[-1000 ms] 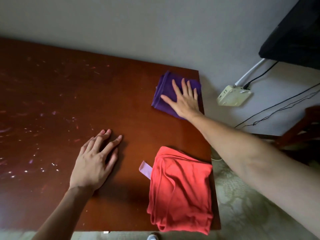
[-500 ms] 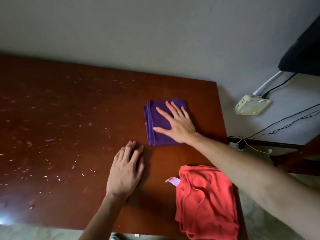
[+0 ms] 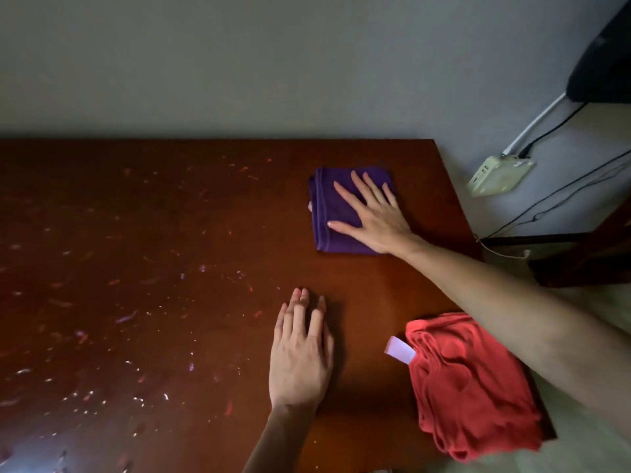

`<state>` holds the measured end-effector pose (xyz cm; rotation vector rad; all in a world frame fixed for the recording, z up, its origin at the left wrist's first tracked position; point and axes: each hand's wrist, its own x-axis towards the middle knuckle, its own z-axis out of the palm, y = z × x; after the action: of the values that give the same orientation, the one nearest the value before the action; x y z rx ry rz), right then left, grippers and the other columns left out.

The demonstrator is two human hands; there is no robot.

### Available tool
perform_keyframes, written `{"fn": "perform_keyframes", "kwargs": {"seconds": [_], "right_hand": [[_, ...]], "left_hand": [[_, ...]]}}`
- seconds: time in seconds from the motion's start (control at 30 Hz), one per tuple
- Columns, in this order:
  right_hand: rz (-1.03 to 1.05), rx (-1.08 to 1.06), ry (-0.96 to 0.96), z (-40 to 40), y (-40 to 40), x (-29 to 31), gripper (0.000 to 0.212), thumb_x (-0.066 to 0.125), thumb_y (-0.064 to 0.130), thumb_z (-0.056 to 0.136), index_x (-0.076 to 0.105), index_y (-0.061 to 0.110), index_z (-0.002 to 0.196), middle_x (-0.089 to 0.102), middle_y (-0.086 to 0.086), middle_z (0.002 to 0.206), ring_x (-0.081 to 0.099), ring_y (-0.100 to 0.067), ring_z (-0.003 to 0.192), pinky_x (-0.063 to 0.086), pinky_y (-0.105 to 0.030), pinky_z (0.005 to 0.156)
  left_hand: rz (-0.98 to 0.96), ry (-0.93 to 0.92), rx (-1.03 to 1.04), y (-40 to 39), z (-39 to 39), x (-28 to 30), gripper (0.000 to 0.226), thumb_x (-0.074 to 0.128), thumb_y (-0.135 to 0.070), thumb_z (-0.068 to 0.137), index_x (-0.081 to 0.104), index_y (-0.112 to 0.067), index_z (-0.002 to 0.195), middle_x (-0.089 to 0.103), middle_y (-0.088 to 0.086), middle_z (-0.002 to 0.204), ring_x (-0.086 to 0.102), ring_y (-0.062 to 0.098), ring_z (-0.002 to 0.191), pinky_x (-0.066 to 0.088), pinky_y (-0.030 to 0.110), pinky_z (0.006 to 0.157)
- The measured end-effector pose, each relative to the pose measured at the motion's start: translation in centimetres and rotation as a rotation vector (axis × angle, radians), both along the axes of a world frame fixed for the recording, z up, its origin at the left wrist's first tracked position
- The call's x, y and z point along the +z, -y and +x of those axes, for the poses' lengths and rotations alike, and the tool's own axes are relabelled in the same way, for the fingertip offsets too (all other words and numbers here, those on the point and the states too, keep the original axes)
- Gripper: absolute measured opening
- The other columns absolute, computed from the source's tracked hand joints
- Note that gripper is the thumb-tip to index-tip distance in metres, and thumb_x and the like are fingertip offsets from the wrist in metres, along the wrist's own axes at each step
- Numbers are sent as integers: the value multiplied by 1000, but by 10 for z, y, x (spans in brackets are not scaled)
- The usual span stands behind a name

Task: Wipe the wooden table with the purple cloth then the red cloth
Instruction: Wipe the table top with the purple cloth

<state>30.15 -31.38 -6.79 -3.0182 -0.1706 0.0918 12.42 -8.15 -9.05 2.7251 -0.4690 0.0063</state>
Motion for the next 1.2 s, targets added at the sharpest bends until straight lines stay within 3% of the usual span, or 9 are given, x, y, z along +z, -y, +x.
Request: {"fn": "perform_keyframes", "kwargs": {"seconds": [0.13,0.23,0.47,0.57,0.73,0.9,1.03,1.1,1.2], "right_hand": [[-71,23,50,-96,60,-9,92,20,91,90,23,38,166,15,-3,176,13,-23,162,20,-56,127],[-74,-13,46,-124,86,-12,90,24,89,90,27,38,164,18,-2,175,16,-21,161,23,-55,127],[9,-221,-36,8,81,0,98,12,97,80,10,47,165,3,0,177,0,-19,163,3,-50,130],[24,-315,-34,74,38,-4,88,29,87,91,9,44,166,2,-2,177,-1,-26,163,2,-58,129],[31,-280,-90,109,-10,-1,90,26,89,90,3,46,165,-5,6,176,-8,-39,161,-3,-75,121],[44,-102,-57,33,-35,-5,91,30,91,86,9,49,164,1,8,177,-5,-38,161,0,-76,121],[28,-43,-64,-70,-68,-8,96,20,94,80,12,48,164,4,8,176,0,-38,161,5,-75,121],[24,-16,-58,-131,-84,-10,96,24,93,82,13,47,165,5,7,176,0,-39,161,3,-75,121],[18,86,-14,-230,-113,-15,94,33,91,86,18,42,166,8,3,176,3,-40,161,7,-76,120]], "left_hand": [[6,-14,-6,0,0,1,51,33,-28,98,48,-12,144,43,15,151,30,26,147,23,42,119],[15,-31,-8,3,-1,2,52,30,-28,98,47,-11,144,42,16,152,29,27,148,21,42,118],[27,-20,-6,6,0,-1,50,30,-28,100,46,-11,144,42,17,152,28,28,148,21,43,117],[41,8,2,7,0,-4,48,32,-29,101,46,-11,144,42,17,152,27,28,149,21,43,118],[25,28,19,8,0,-3,46,33,-30,102,46,-14,144,41,16,153,26,26,149,25,43,120],[-101,28,20,6,2,5,46,36,-23,93,53,-10,134,48,14,144,36,28,143,33,44,116],[-450,-75,148,-13,-3,22,31,38,-14,86,52,-7,112,48,12,113,54,35,97,47,50,89],[-396,-69,196,-39,-8,33,27,38,-16,85,52,-7,106,47,16,106,51,39,87,47,51,81],[-115,-79,224,-100,-14,43,35,39,-30,87,52,-4,108,48,27,112,50,45,95,43,52,85]]}}
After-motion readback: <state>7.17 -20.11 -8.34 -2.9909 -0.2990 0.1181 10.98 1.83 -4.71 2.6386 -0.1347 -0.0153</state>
